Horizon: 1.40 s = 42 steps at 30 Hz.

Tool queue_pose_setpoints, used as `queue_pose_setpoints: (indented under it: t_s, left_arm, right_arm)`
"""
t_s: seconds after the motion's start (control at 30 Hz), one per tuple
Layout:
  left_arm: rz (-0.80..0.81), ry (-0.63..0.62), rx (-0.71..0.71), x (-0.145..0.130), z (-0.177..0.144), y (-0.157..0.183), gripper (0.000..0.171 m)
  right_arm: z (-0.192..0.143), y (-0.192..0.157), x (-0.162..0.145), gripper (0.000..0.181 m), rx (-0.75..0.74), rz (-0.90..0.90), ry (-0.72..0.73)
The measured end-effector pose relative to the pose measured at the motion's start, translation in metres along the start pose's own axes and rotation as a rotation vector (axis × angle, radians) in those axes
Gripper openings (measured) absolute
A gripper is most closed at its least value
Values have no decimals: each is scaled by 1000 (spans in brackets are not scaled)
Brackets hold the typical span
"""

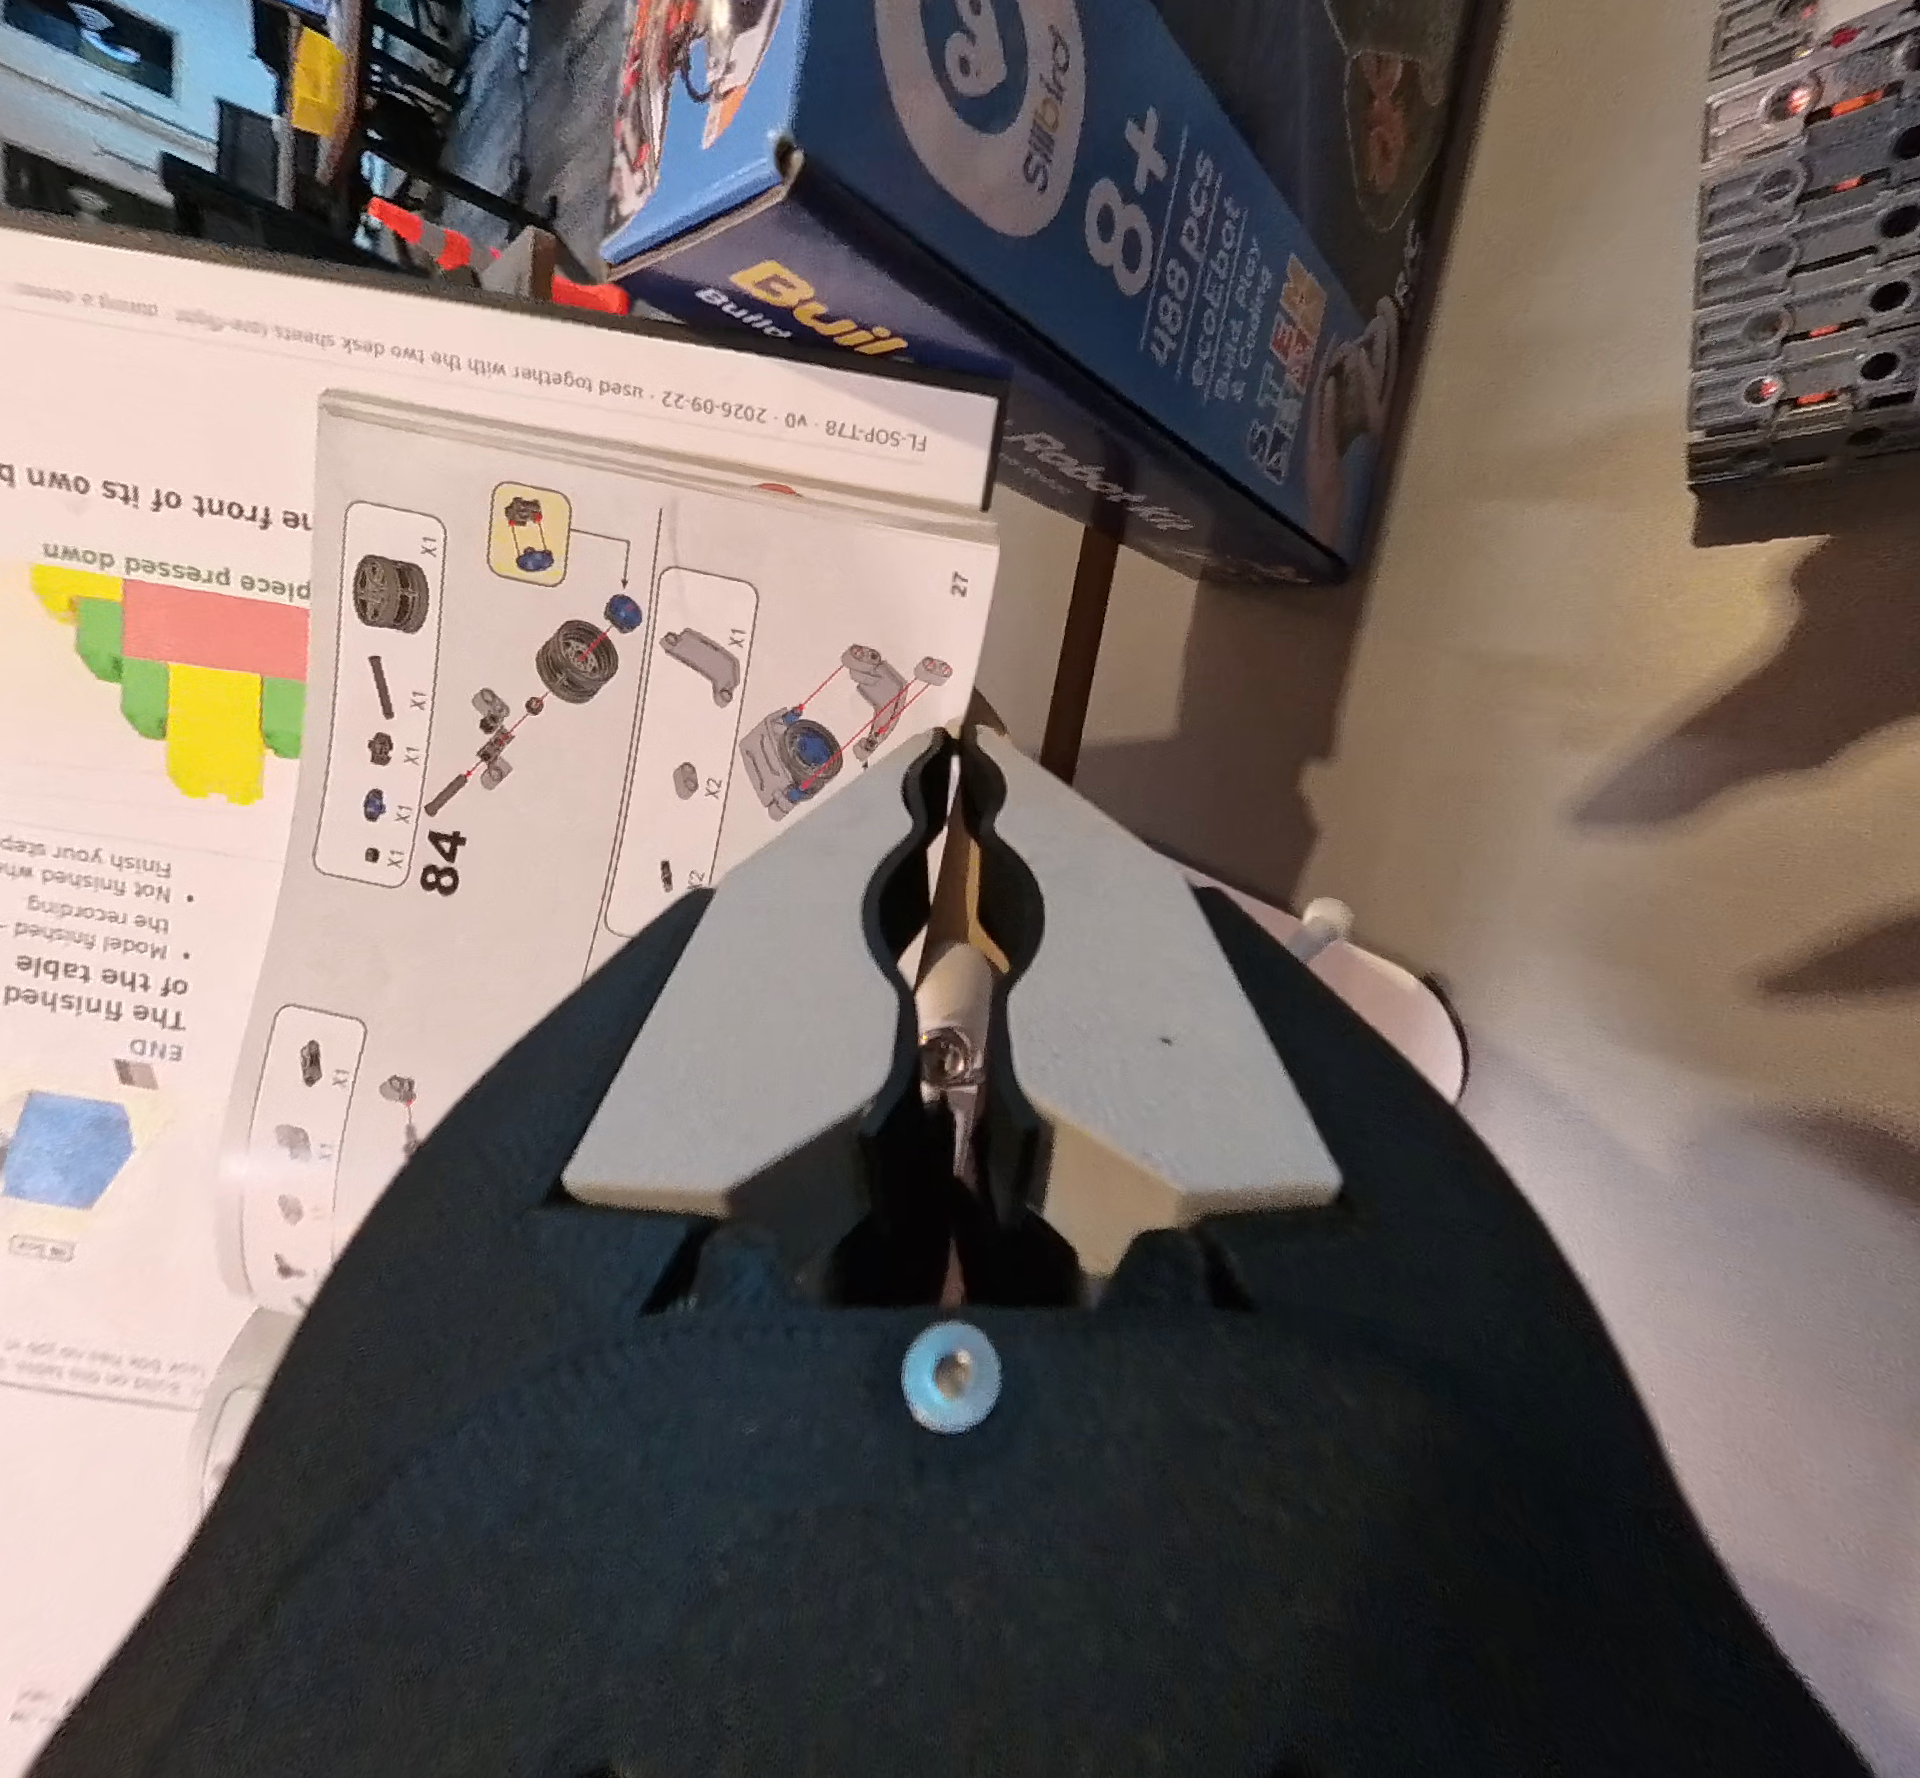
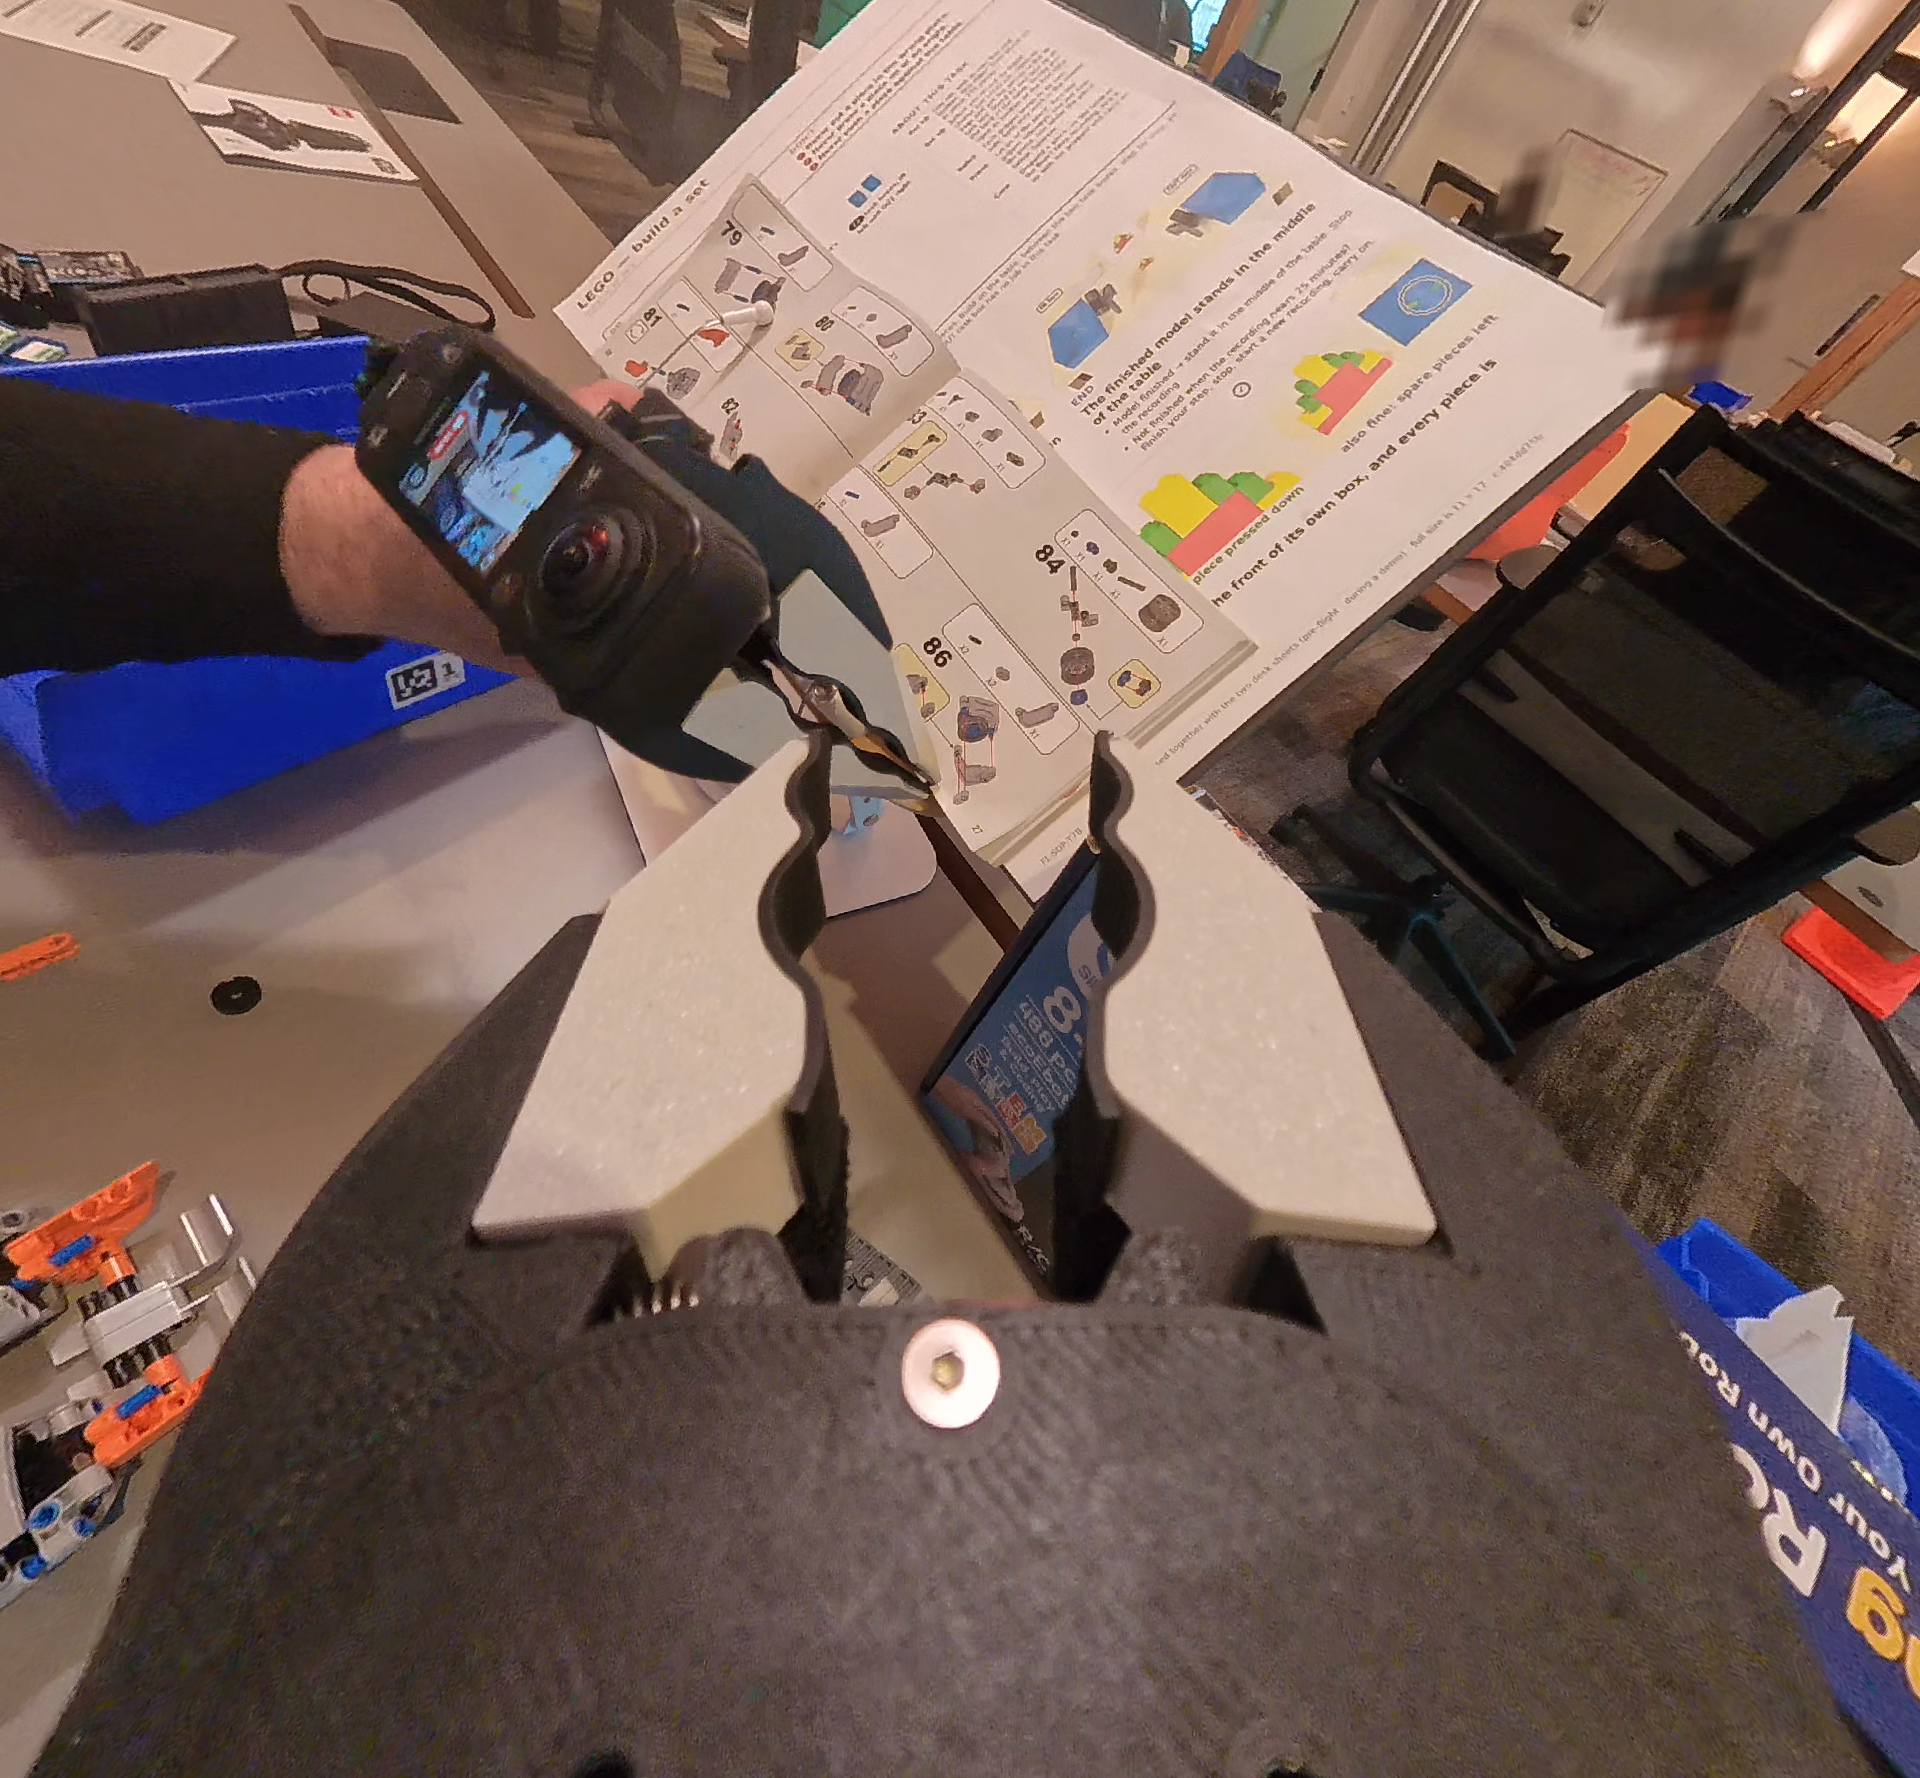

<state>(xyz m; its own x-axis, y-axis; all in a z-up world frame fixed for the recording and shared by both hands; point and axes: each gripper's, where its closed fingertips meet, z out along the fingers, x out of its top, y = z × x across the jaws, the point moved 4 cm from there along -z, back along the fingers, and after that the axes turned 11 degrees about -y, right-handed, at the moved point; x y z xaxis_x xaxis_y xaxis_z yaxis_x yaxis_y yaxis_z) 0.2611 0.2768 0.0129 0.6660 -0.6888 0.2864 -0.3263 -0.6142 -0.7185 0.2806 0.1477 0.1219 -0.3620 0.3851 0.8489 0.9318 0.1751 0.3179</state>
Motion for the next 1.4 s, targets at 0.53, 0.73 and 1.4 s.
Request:
queue_pose_setpoints:
  t_s: [0.53,0.73,1.4]
  left_arm:
    - [25,13,-52,2,0,-2,3]
    - [132,-9,78,21,8,5,38]
    - [74,-21,-9,13,8,-7,7]
  right_arm:
    - [2,4,-3,48,10,12,-1]
    - [6,4,-6,48,17,18,-9]
    - [2,11,-7,48,16,34,3]
